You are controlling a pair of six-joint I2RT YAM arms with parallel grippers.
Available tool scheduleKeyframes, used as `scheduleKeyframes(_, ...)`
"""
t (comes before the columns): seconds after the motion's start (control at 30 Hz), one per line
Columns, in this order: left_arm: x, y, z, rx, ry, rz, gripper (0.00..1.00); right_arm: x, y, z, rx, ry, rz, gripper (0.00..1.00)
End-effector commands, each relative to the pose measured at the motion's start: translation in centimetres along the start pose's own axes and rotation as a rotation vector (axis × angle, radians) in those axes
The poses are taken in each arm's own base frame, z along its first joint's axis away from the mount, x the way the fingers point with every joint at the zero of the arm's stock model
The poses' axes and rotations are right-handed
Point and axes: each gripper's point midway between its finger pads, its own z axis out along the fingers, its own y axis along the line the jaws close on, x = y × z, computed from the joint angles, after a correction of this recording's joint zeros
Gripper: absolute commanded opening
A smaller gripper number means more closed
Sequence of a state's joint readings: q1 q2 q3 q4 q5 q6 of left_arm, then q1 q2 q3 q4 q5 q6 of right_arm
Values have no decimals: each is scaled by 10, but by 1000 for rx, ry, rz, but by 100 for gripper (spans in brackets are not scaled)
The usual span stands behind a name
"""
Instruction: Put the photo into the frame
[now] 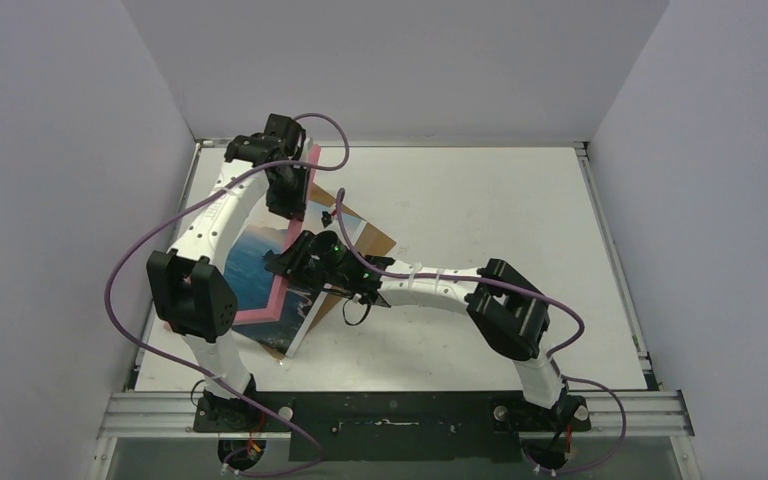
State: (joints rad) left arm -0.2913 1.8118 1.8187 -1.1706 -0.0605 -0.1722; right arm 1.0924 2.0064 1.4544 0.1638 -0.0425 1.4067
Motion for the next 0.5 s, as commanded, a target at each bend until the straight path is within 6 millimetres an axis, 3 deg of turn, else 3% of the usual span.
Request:
scheduleKeyframes(0.0, -26, 15, -46, -24, -165, -66, 17, -4, 62, -3, -204, -21, -4, 10)
scheduleKeyframes(0.1, -31, 20, -59, -30, -192, -84, 40, -6, 78, -6, -264, -30, -19, 0)
scheduleKeyframes(0.23, -43, 22, -91, -18, -256, -95, 66, -12, 103, -18, -349, -52, -30, 0)
scheduleKeyframes(0.47, -61, 19, -166, 38, -459, -112, 91, -24, 137, -53, -419, -93, -69, 0)
